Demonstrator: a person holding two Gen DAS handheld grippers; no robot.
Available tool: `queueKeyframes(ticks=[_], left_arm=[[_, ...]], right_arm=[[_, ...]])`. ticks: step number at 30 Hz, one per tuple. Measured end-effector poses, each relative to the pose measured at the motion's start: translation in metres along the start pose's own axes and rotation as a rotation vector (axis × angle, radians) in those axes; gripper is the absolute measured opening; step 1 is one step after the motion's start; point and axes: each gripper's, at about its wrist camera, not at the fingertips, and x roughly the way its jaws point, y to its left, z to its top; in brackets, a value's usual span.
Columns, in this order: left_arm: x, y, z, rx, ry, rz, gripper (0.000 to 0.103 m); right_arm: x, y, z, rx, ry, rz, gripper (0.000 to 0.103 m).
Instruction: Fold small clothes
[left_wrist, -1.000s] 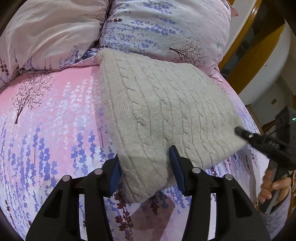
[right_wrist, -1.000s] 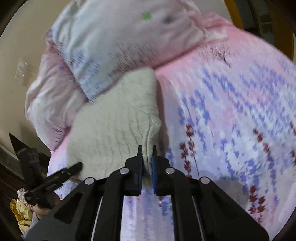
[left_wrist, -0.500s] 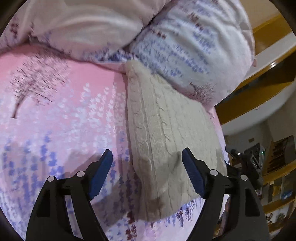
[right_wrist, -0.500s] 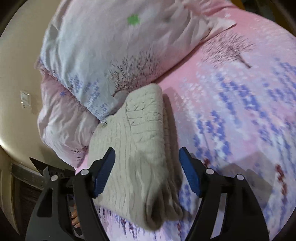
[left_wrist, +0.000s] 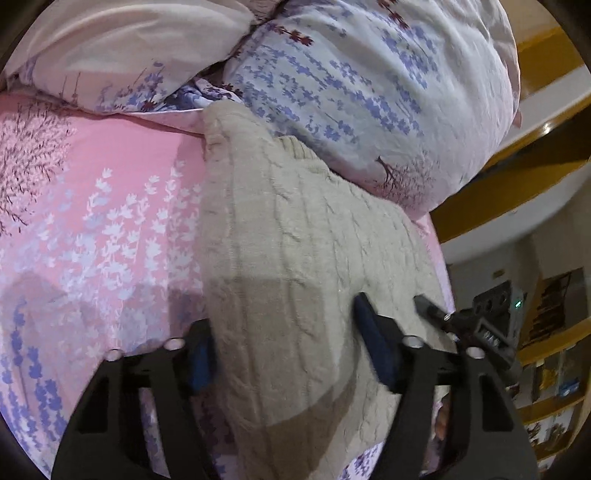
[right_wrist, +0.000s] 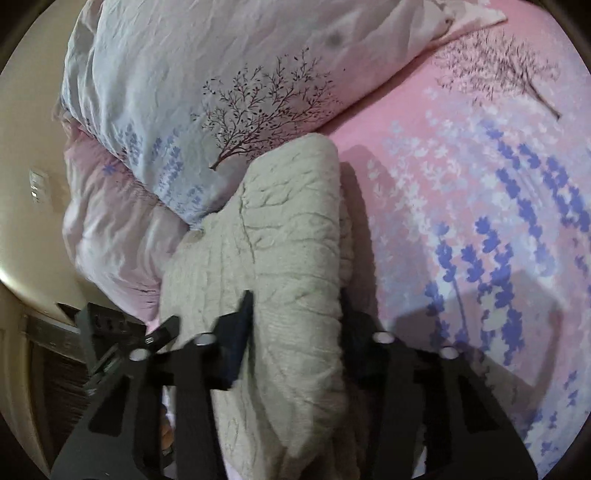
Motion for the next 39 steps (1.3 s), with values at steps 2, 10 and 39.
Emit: queueKeyframes(ticks=[2, 10, 39], left_arm=[[-0.005, 0.006, 0.000, -0.013, -0.009, -0.037, 0.047], [-0.058, 0.031, -0.006, 0.023, -0.040, -0.135, 0.038], [-0.117, 0.053, -0.013, 0.275, -0.146, 0.280, 0.044]], right_arm=[[-0.001, 0.002, -0.004, 0.001, -0.006, 0.030, 0.030], [-0.002, 0.061, -0.019, -0.115, -0.012, 0.125, 0.026], [0.083, 0.105, -0.028, -0.162, -0.020, -0.068, 0.010]])
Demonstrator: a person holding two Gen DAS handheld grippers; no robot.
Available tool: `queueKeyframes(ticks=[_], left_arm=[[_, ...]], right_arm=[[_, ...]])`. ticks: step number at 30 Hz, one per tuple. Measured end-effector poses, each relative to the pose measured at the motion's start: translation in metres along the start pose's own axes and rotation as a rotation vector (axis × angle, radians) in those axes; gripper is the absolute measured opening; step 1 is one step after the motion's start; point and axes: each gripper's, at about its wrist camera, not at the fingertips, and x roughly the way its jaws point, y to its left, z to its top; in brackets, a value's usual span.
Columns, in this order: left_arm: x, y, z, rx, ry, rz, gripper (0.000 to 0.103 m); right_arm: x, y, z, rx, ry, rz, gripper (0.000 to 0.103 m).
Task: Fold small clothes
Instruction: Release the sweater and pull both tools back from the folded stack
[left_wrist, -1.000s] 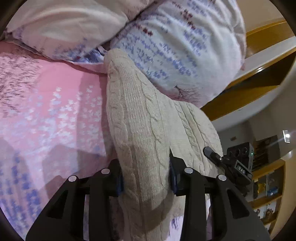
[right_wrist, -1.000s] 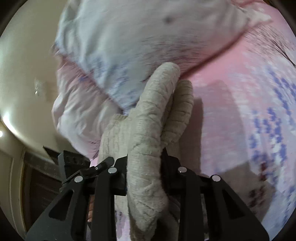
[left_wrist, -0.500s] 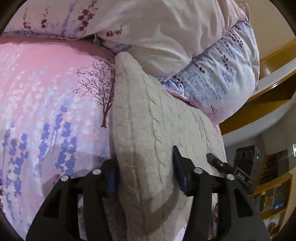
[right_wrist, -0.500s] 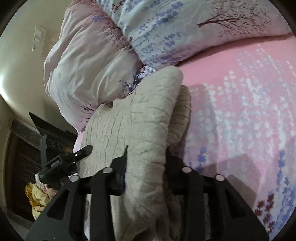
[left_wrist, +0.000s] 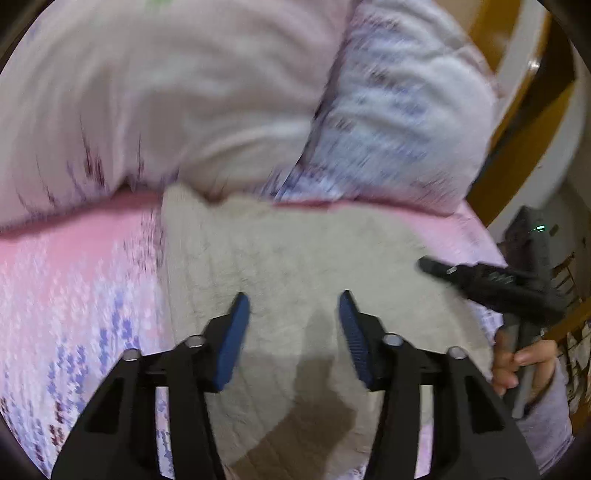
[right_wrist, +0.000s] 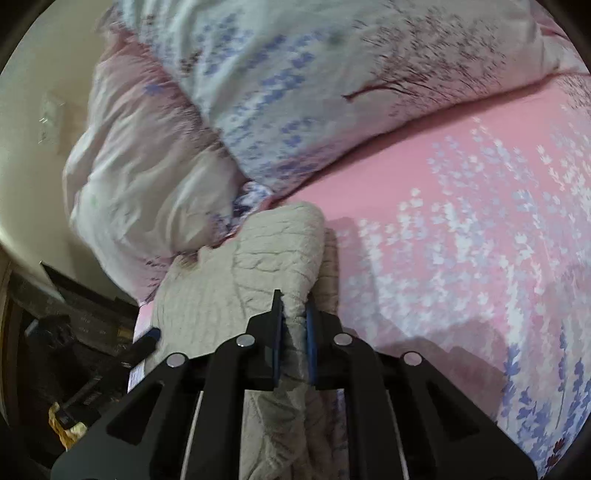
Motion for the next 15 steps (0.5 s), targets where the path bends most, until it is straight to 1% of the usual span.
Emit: queueKeyframes(ticks=[2, 4, 5, 6, 7, 8, 9, 10, 12, 14, 15], left_arm=[[0.004, 0.011, -0.003, -0.020, -0.002, -0.005, 0.041], [0.003, 0.014, -0.003, -0.022, -0.001, -0.006, 0.039], [0.001, 0.014, -0.003, -0.023, -0.002, -0.011, 0.039], [-0.004, 0.014, -0.005, -0.024, -0.009, -0.024, 0.039], [-0.015, 0.013, -0.008, -0.023, -0.026, -0.054, 0.039], [-0.024, 0.011, -0.012, -0.016, -0.038, -0.071, 0.039], [-0.035, 0.007, -0.018, 0.004, -0.053, -0.067, 0.039], [-0.047, 0.002, -0.026, 0.037, -0.072, -0.045, 0.040], [-0.063, -0.009, -0.040, 0.101, -0.098, 0.017, 0.040], [-0.076, -0.018, -0.062, 0.190, -0.112, 0.112, 0.041], [-0.077, -0.020, -0.067, 0.211, -0.112, 0.149, 0.042]], right_arm=[[0.007, -0.006, 0.001, 0.011, 0.015, -0.021, 0.011], [0.011, -0.007, 0.001, 0.006, 0.023, -0.045, 0.020], [0.010, -0.006, 0.002, -0.004, 0.021, -0.072, 0.029], [0.006, -0.003, 0.000, -0.019, 0.012, -0.084, 0.033], [-0.002, -0.001, -0.003, -0.039, -0.005, -0.084, 0.037], [-0.014, 0.005, -0.008, -0.070, -0.034, -0.084, 0.038], [-0.026, 0.010, -0.015, -0.105, -0.057, -0.083, 0.038], [-0.041, 0.019, -0.025, -0.162, -0.087, -0.064, 0.038], [-0.061, 0.034, -0.043, -0.254, -0.117, -0.028, 0.038], [-0.074, 0.050, -0.063, -0.353, -0.129, -0.010, 0.038], [-0.078, 0.057, -0.071, -0.394, -0.127, -0.011, 0.038]])
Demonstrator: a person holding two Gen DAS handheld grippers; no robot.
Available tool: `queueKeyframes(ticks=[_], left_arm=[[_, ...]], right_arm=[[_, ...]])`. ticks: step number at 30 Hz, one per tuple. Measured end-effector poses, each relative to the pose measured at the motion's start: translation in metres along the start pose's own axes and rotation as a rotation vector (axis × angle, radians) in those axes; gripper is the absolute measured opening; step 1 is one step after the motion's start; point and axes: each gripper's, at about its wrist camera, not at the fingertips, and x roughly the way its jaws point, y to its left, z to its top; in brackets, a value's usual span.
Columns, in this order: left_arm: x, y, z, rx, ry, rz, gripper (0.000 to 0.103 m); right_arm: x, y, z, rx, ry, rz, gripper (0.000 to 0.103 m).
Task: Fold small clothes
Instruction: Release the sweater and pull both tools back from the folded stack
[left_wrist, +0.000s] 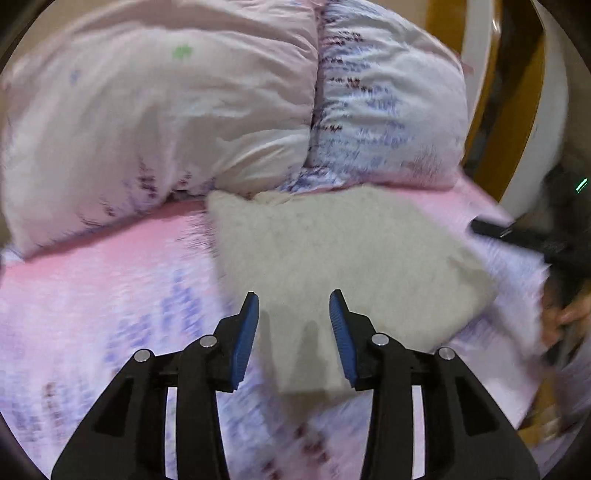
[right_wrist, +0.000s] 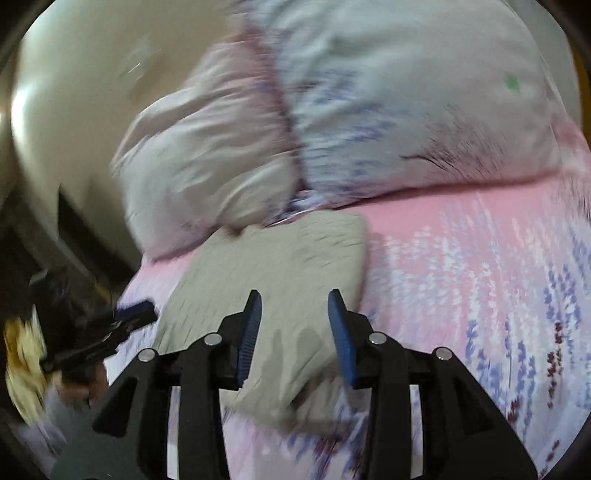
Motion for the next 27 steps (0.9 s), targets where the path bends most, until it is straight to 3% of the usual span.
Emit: queueKeyframes(ticks=[2, 5, 8, 10, 17, 19, 20, 21, 22, 24, 25, 27], left_arm=[[0.000, -0.003, -0.010, 0.033, 0.021, 0.051, 0.043], [0.011, 0.000, -0.019, -0.001, 0.072, 0.055, 0.043], [0.021, 0.004, -0.023, -0.031, 0.102, 0.053, 0.043], [0.024, 0.003, -0.025, -0.029, 0.117, 0.058, 0.043], [0.027, 0.000, -0.029, -0.021, 0.114, 0.089, 0.047], [0.016, 0.001, -0.030, -0.057, 0.092, 0.082, 0.056], [0.007, 0.000, -0.032, -0.067, 0.073, 0.096, 0.069], [-0.001, -0.001, -0.035, -0.071, 0.055, 0.106, 0.081], [-0.006, -0.002, -0.037, -0.076, 0.042, 0.108, 0.083], [-0.015, -0.003, -0.044, -0.099, 0.034, 0.089, 0.087], [-0.017, -0.003, -0.047, -0.121, 0.045, 0.068, 0.089], [-0.016, -0.003, -0.052, -0.151, 0.073, 0.042, 0.092]], right_arm=[[-0.002, 0.020, -0.012, -0.088, 0.014, -0.020, 0.038], [0.010, 0.036, -0.026, -0.174, 0.060, -0.069, 0.038], [0.029, 0.036, -0.034, -0.205, 0.128, -0.184, 0.036], [0.036, 0.032, -0.040, -0.204, 0.164, -0.217, 0.036], [0.044, 0.036, -0.047, -0.250, 0.145, -0.301, 0.036], [0.031, 0.035, -0.045, -0.190, 0.100, -0.289, 0.047], [0.023, 0.034, -0.045, -0.160, 0.069, -0.278, 0.055], [0.015, 0.034, -0.046, -0.140, 0.040, -0.281, 0.077], [0.006, 0.034, -0.047, -0.128, 0.008, -0.300, 0.088], [-0.009, 0.036, -0.048, -0.129, -0.036, -0.332, 0.091], [-0.013, 0.036, -0.049, -0.123, -0.039, -0.345, 0.098], [-0.017, 0.033, -0.051, -0.091, -0.030, -0.376, 0.101]])
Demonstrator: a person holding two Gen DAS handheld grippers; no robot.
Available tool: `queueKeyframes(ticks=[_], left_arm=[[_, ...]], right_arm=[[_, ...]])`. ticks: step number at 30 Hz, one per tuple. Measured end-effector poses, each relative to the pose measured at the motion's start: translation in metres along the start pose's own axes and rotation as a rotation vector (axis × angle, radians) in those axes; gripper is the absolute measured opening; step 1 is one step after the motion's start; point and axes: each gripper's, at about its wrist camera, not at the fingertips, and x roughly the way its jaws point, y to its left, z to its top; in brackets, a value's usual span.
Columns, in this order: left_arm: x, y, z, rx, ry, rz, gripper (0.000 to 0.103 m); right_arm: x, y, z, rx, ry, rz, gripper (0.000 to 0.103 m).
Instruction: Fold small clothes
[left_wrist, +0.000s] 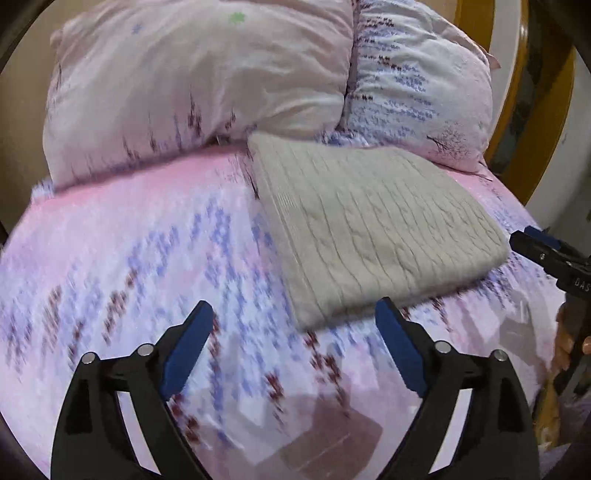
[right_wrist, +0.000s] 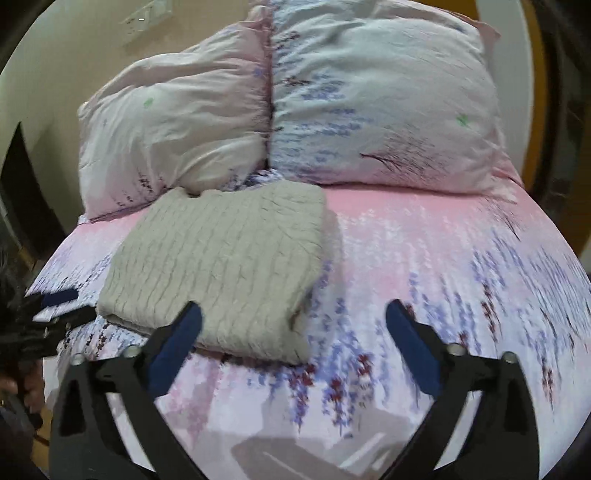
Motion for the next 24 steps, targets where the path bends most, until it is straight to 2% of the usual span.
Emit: queueKeyframes(ticks=[3, 6, 12, 19, 24], left_arm=[[0.009, -0.005, -0.007, -0.019, 0.047, -0.014, 0.093], [0.014, -0.014, -0.011, -0.008, 0.060, 0.037, 0.101], [0.025, -0.015, -0.013, -0.029, 0.098, 0.054, 0.102], [0.033, -0.020, -0.016, -0.013, 0.138, 0.124, 0.102], [0.037, -0.025, -0.015, 0.010, 0.151, 0.154, 0.102]], right_arm=[[0.004, -0.001, -0.007, 0.037, 0.050, -0.050, 0.101], [0.008, 0.007, -0.017, 0.016, 0.084, -0.043, 0.101], [0.021, 0.024, -0.033, -0.022, 0.149, -0.059, 0.101], [0.037, 0.034, -0.044, -0.011, 0.219, -0.060, 0.101], [0.039, 0.040, -0.046, -0.020, 0.217, -0.081, 0.101]])
